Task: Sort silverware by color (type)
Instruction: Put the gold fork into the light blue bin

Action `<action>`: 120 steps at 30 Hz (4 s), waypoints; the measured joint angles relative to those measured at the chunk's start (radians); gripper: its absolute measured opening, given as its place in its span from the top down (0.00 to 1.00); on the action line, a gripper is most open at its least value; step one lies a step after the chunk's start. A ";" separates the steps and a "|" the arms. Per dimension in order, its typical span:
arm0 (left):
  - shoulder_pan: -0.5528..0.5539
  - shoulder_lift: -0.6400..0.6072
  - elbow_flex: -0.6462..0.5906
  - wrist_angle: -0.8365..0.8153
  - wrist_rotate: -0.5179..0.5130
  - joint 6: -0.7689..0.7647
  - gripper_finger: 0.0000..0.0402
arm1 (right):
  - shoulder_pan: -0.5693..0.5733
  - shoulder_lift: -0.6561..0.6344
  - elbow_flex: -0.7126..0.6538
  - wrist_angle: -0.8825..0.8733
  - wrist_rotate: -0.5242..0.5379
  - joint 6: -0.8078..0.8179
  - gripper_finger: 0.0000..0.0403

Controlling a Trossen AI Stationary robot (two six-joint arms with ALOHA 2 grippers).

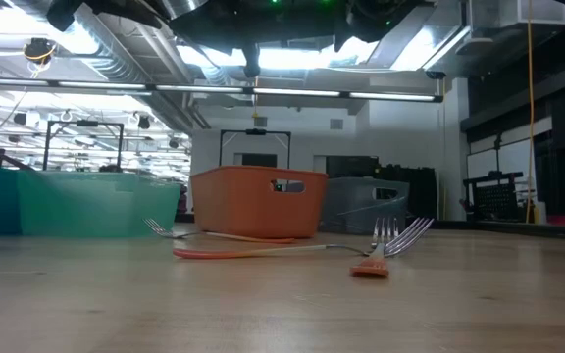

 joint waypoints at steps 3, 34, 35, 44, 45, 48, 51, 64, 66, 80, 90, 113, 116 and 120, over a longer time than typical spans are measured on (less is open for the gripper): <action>0.000 0.000 0.000 0.001 0.000 0.001 0.83 | 0.000 0.000 0.000 0.000 -0.014 0.000 1.00; 0.000 -0.002 0.000 -0.001 0.013 0.056 0.97 | 0.000 0.000 -0.001 -0.001 0.003 0.021 1.00; 0.000 -0.001 0.000 -0.001 0.016 0.056 0.97 | 0.000 0.000 -0.001 -0.002 0.005 0.024 1.00; 0.000 -0.001 0.000 -0.005 0.078 0.056 0.97 | -0.006 0.000 -0.001 -0.065 -0.033 0.024 0.93; 0.000 -0.001 0.000 -0.005 0.096 0.056 0.97 | -0.008 0.000 -0.001 -0.067 -0.045 0.022 0.90; 0.000 -0.001 0.000 -0.008 0.181 0.056 0.97 | -0.020 -0.005 -0.001 -0.095 -0.119 0.021 0.83; 0.000 -0.001 0.000 -0.023 0.304 0.055 0.97 | -0.038 -0.030 -0.001 -0.179 -0.223 0.019 0.78; 0.185 -0.110 0.000 -0.121 0.826 0.165 0.97 | -0.141 -0.174 0.000 -0.756 -0.305 -0.165 0.78; 0.254 -0.137 0.000 -0.121 0.915 0.225 0.97 | -0.147 -0.173 0.000 -0.815 -0.304 -0.173 0.78; 0.752 -0.085 0.000 -0.109 1.459 0.680 0.97 | -0.145 -0.154 0.000 -0.873 -0.285 -0.194 0.78; 0.932 0.108 0.000 -0.108 1.614 0.990 0.97 | -0.145 -0.154 0.000 -0.875 -0.286 -0.193 0.78; 1.027 0.419 0.000 -0.117 1.684 1.260 0.97 | -0.144 -0.154 0.000 -0.880 -0.285 -0.194 0.78; 1.032 0.424 0.000 -0.117 1.665 1.259 0.96 | -0.144 -0.154 0.000 -0.880 -0.286 -0.193 0.78; 1.035 0.424 0.000 -0.118 1.634 1.258 0.96 | -0.144 -0.154 0.000 -0.880 -0.286 -0.193 0.78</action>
